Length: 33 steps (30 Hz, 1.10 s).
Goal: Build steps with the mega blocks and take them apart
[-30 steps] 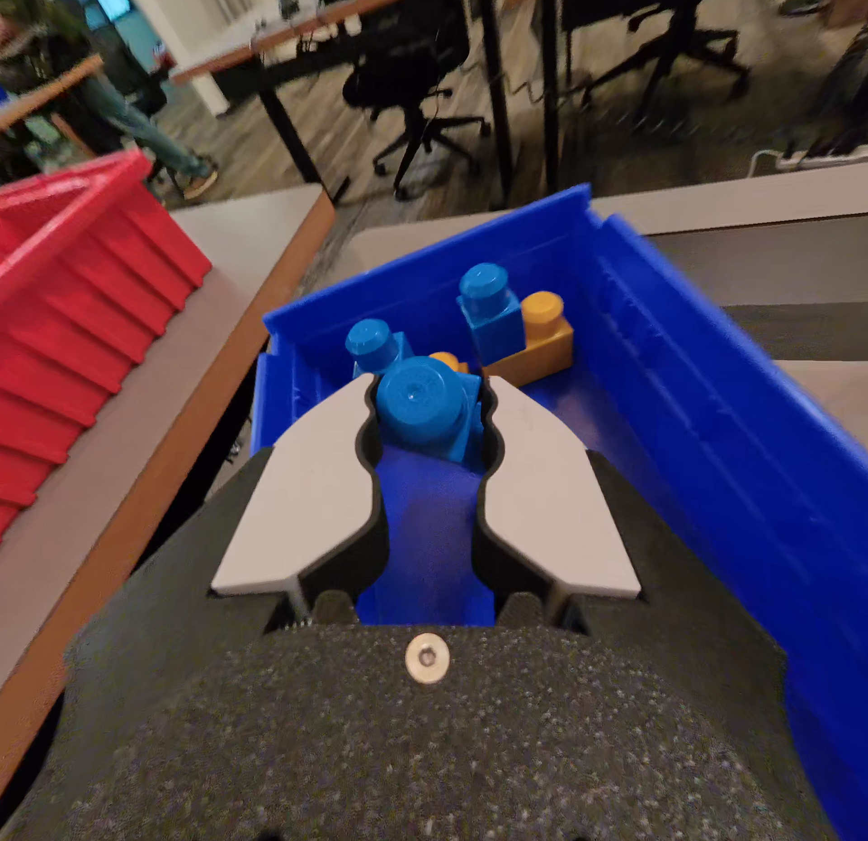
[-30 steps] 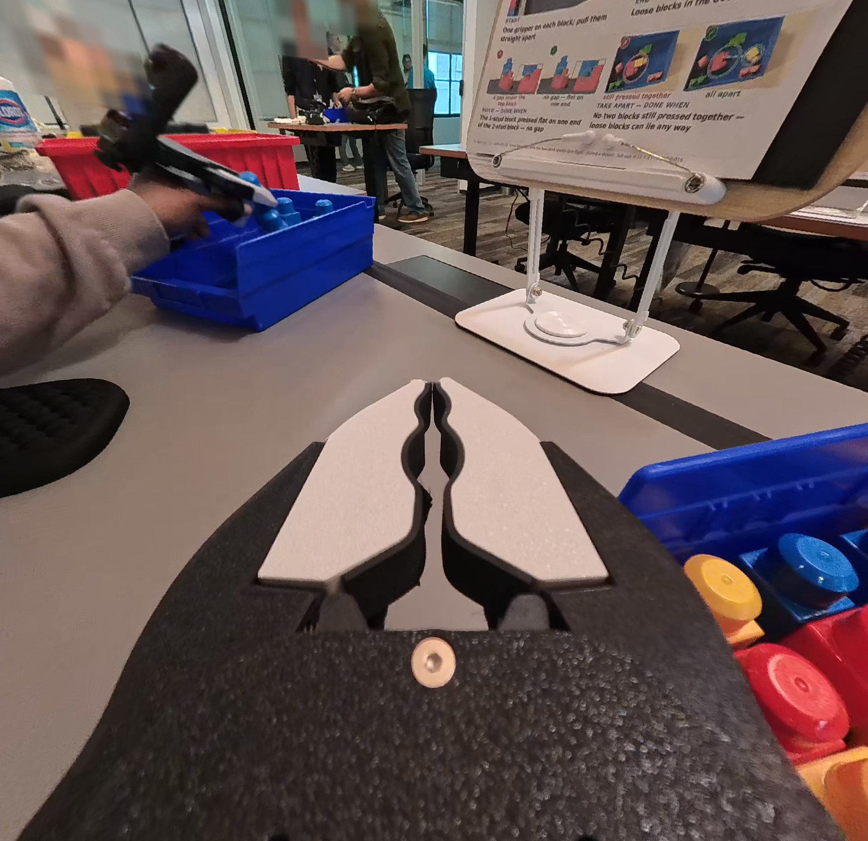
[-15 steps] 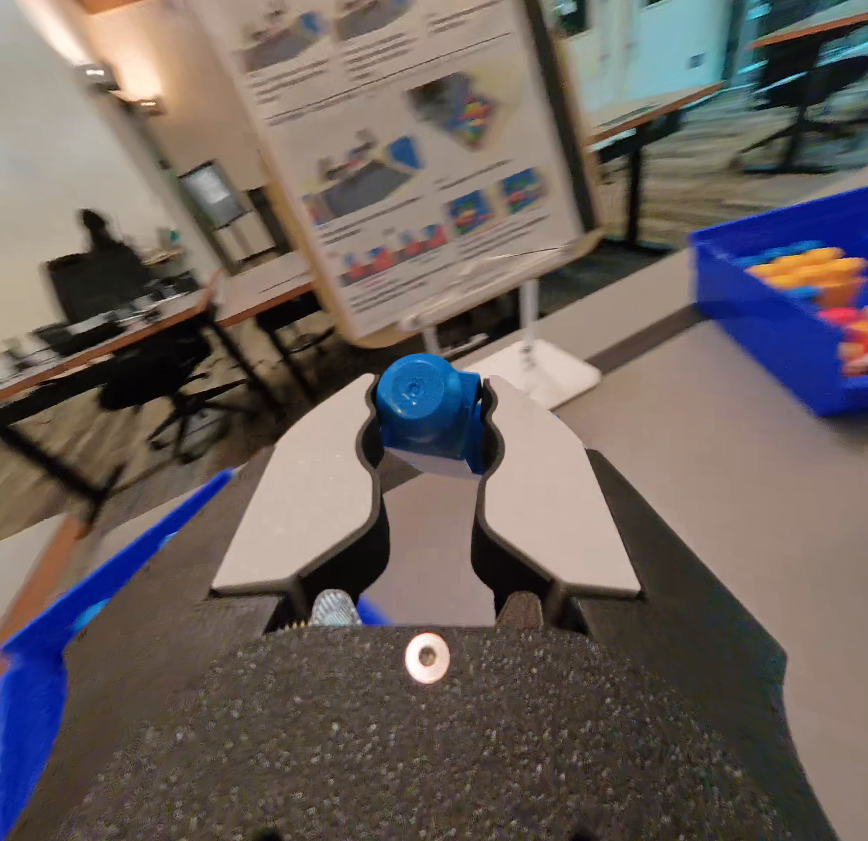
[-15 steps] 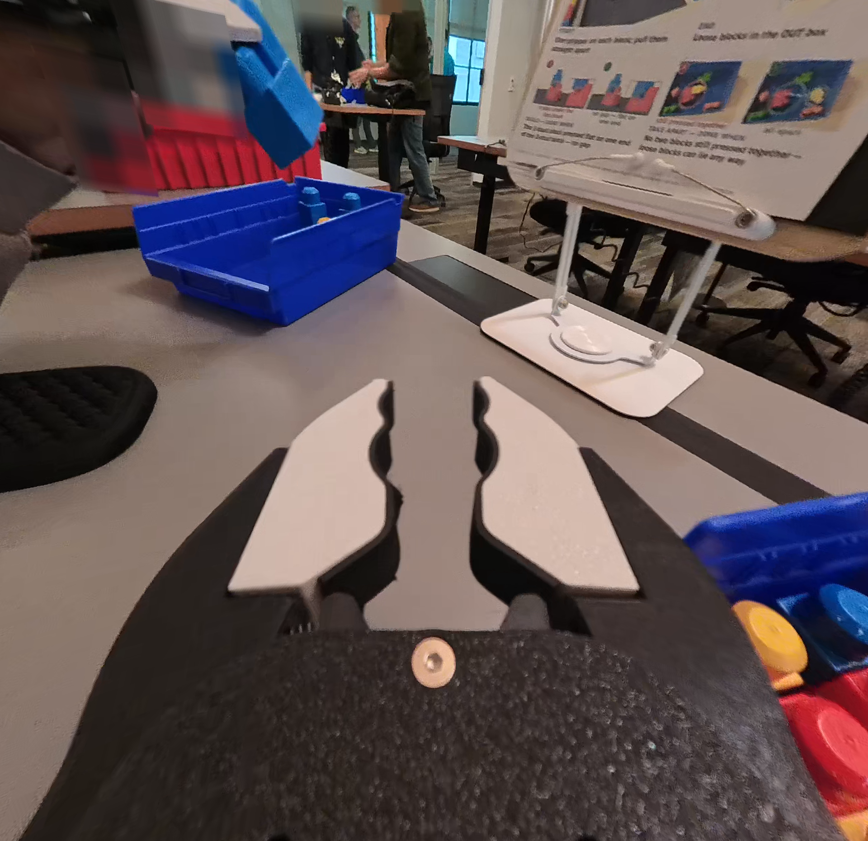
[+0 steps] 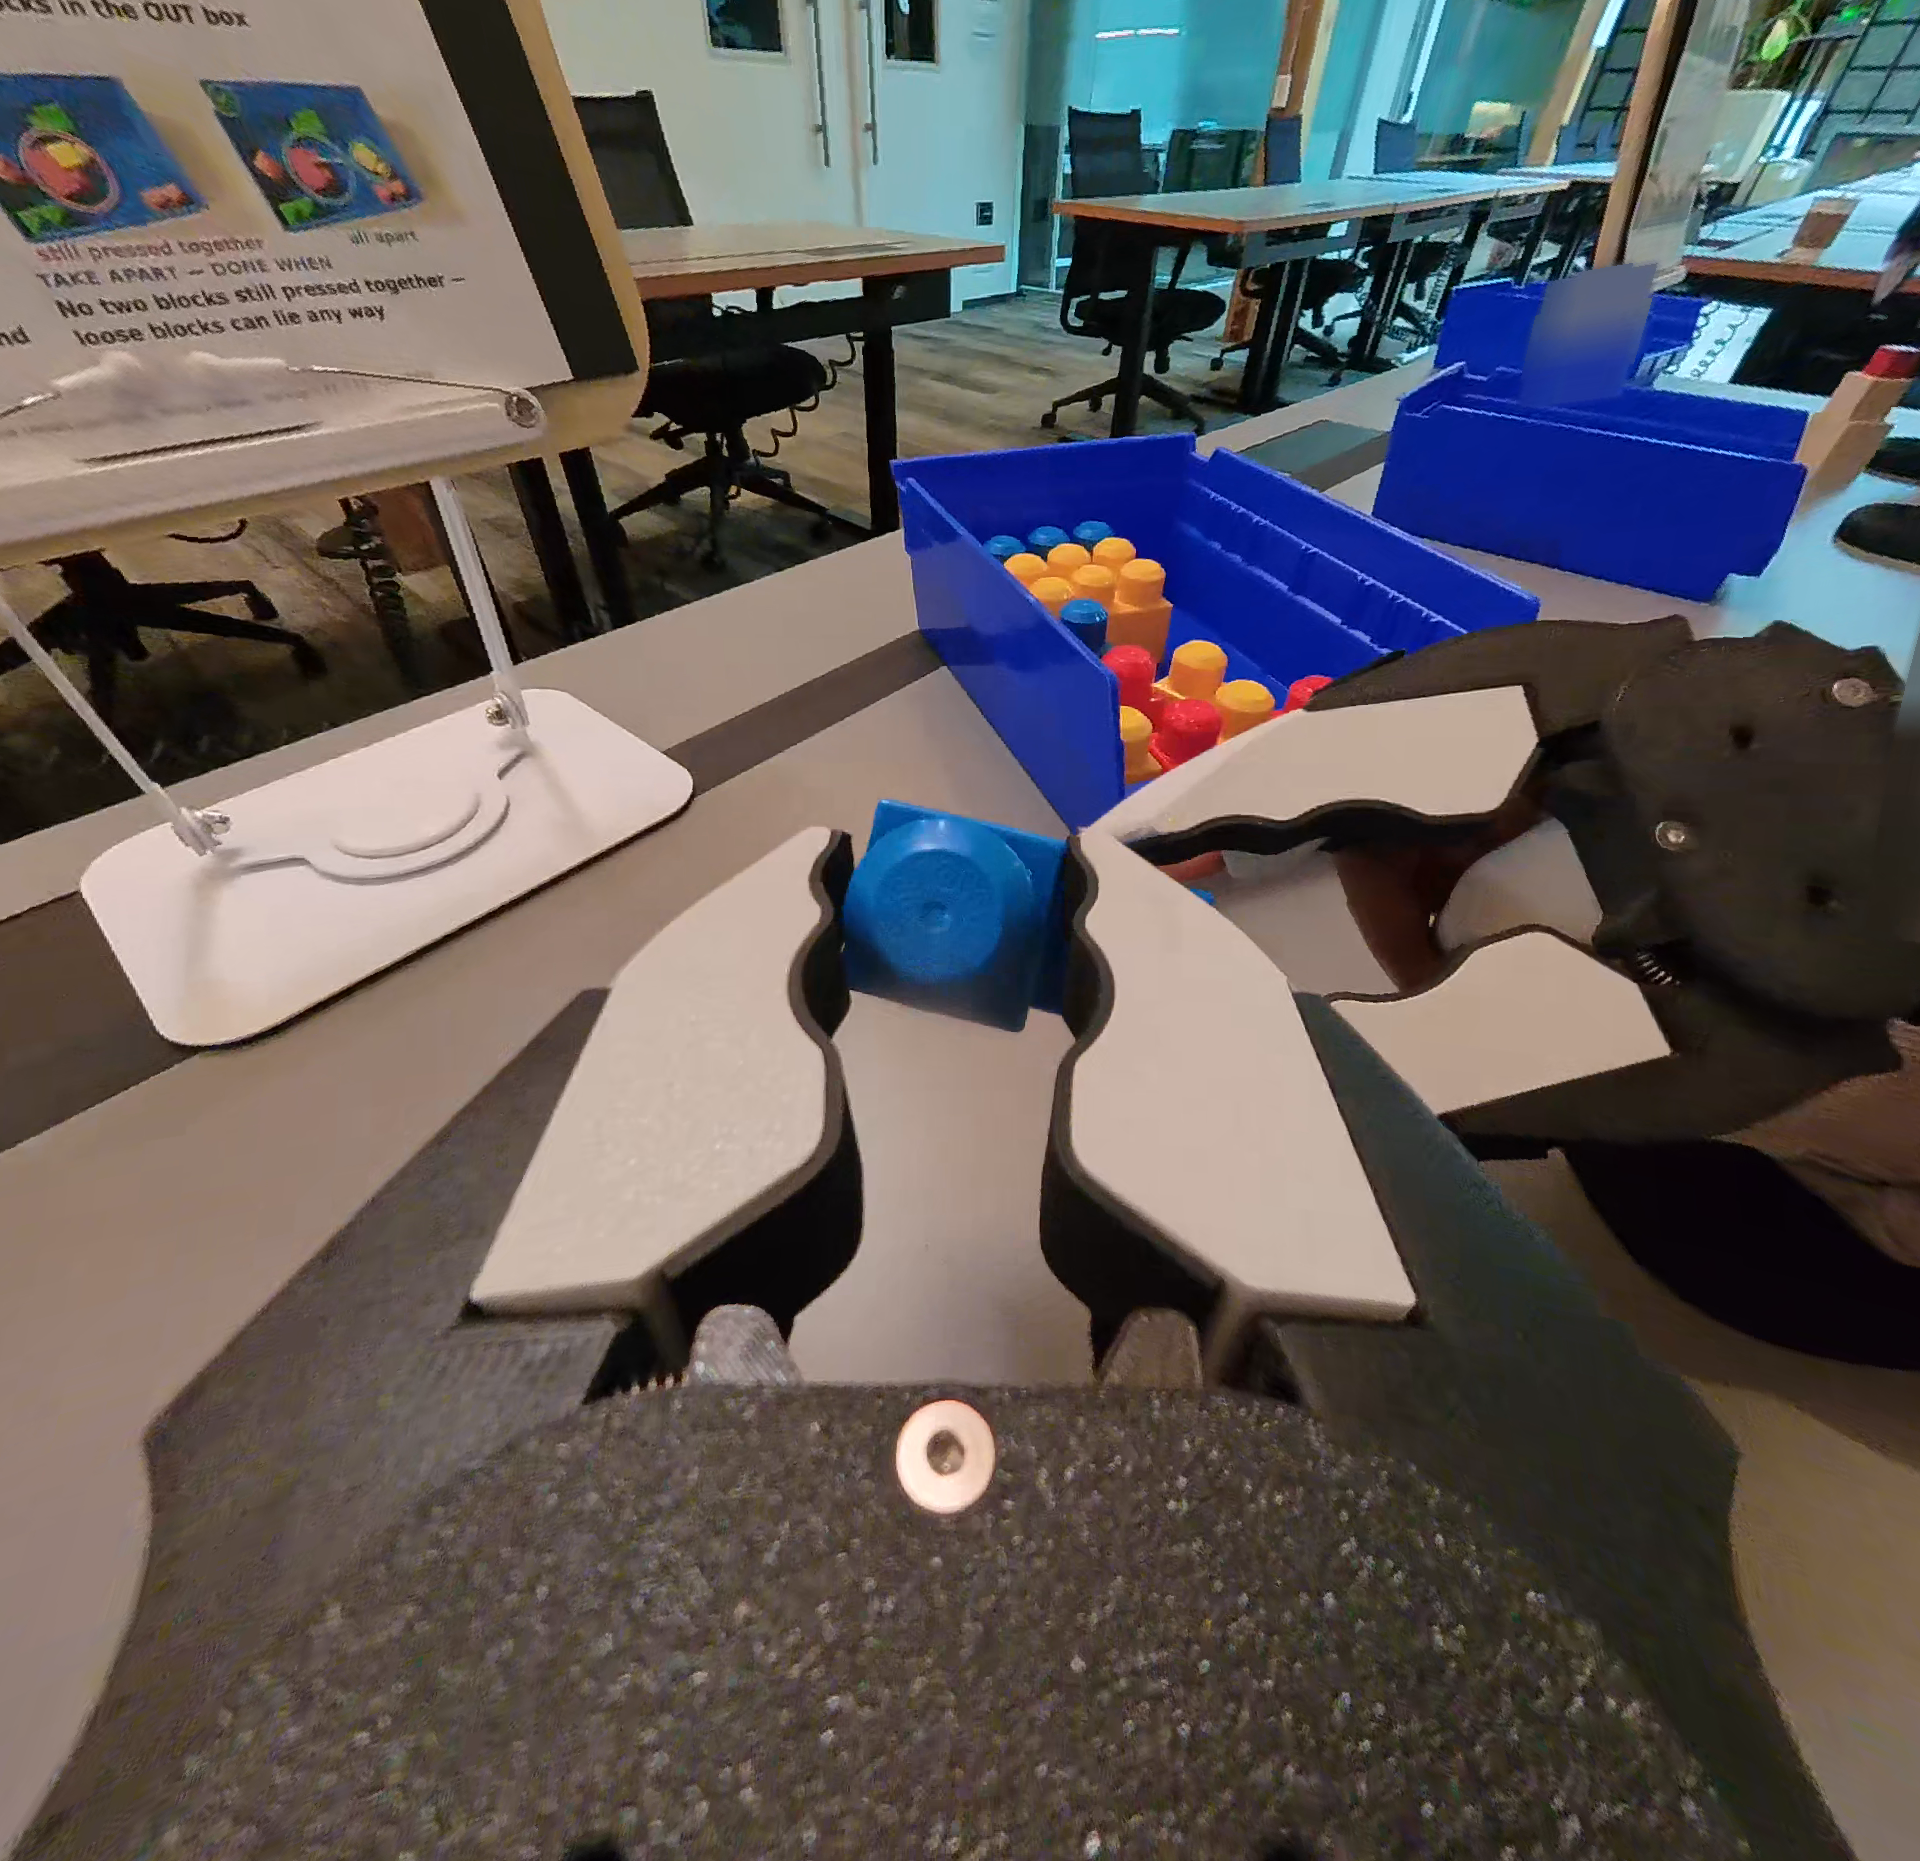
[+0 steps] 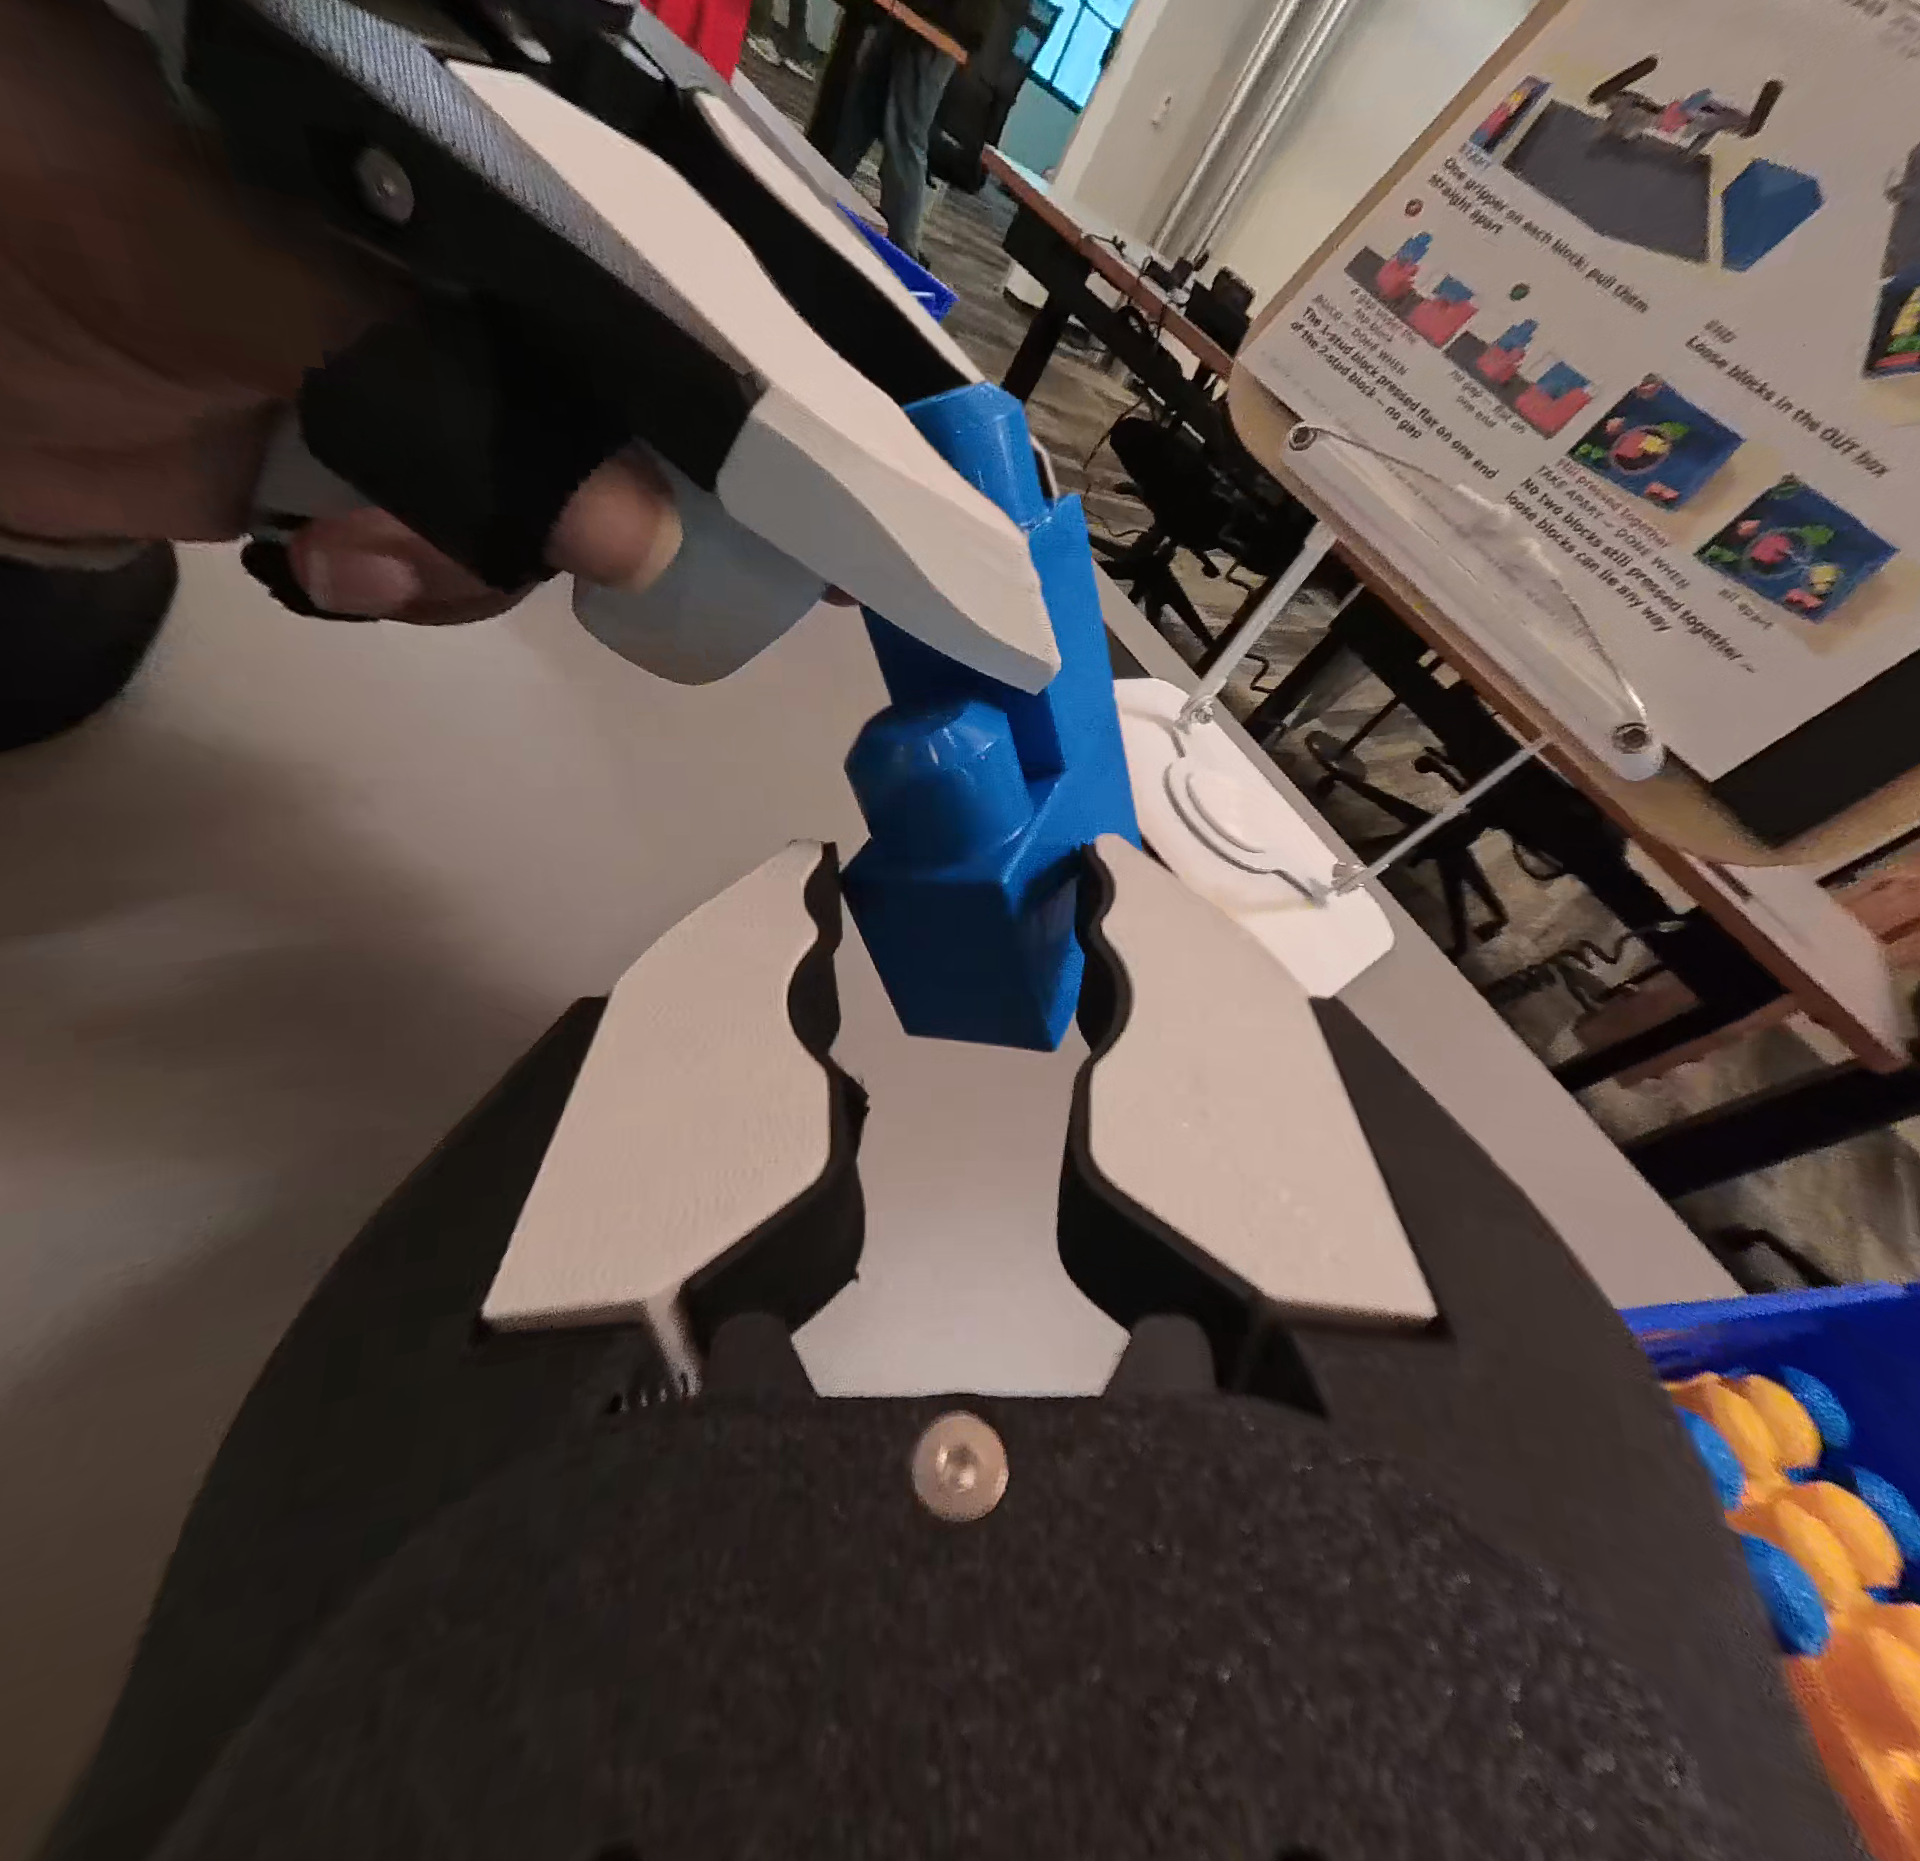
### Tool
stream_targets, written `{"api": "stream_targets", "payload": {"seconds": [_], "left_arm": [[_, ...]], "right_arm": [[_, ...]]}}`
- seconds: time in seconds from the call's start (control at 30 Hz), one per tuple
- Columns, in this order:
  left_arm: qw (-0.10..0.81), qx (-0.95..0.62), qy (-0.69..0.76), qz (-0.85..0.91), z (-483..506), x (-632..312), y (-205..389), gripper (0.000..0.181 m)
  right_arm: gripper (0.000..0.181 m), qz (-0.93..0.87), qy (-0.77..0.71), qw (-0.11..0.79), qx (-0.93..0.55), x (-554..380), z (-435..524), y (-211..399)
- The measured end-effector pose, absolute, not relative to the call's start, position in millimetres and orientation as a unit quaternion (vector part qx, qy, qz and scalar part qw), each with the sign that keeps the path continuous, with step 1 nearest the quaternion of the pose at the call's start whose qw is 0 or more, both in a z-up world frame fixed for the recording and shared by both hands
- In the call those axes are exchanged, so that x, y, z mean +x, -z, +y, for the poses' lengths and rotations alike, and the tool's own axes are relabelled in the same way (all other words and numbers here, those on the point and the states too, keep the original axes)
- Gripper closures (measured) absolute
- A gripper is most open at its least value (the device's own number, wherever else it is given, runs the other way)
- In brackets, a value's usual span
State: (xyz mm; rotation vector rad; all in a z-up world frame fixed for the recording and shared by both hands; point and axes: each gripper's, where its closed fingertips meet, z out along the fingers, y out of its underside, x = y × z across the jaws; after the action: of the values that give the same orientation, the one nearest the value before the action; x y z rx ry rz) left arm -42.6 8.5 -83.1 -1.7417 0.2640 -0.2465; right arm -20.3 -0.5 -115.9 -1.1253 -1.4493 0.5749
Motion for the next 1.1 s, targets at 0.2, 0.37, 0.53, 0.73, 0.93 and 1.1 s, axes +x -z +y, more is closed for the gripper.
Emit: {"api": "stream_targets", "payload": {"seconds": [0.2,0.37,0.53,0.73,0.93,1.1], "left_arm": [[0.657,-0.731,0.15,0.104,4.4,-41.4,69.1,0.146],[0.693,-0.687,0.184,0.118,-3.7,-41.5,54.5,0.132],[0.673,-0.647,0.334,0.126,-13.0,-21.0,52.2,0.118],[0.652,-0.611,0.418,0.165,-26.3,8.1,45.1,0.128],[0.639,-0.625,0.416,0.169,-26.1,8.9,49.8,0.142],[0.63,-0.629,0.412,0.195,-31.9,6.5,53.0,0.143]], "right_arm": [[0.145,-0.601,-0.275,0.57,-0.488,-18.7,4.0,112.3],[0.146,-0.492,-0.456,0.535,-0.513,-2.5,17.8,84.2],[0.147,-0.37,-0.683,0.458,-0.432,24.4,13.8,38.2],[0.147,-0.36,-0.776,0.363,-0.37,22.1,-15.8,38.2],[0.147,-0.366,-0.788,0.335,-0.365,17.3,-23.7,43.9],[0.147,-0.416,-0.768,0.315,-0.372,15.2,-30.8,55.5]]}}
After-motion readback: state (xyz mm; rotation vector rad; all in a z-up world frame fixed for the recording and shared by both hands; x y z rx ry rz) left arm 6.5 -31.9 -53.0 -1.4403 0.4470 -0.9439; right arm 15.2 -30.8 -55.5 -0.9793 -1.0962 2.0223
